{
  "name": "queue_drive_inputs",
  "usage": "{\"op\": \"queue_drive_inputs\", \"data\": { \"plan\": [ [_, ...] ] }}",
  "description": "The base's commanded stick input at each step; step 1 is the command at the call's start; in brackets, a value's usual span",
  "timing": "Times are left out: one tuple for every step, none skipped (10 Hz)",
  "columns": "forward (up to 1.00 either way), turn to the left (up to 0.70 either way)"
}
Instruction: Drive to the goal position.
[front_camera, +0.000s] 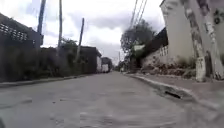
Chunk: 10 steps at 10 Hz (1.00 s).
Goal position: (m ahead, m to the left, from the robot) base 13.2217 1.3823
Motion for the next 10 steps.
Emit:
{"op": "queue_drive_inputs", "data": {
  "plan": [
    [1.0,0.06],
    [1.0,0.06],
    [1.0,0.06],
    [1.0,0.06],
    [1.0,0.06],
    [1.0,0.06],
    [1.0,-0.01],
    [1.0,-0.34],
    [1.0,-0.33],
    [1.0,-0.24]
  ]
}}
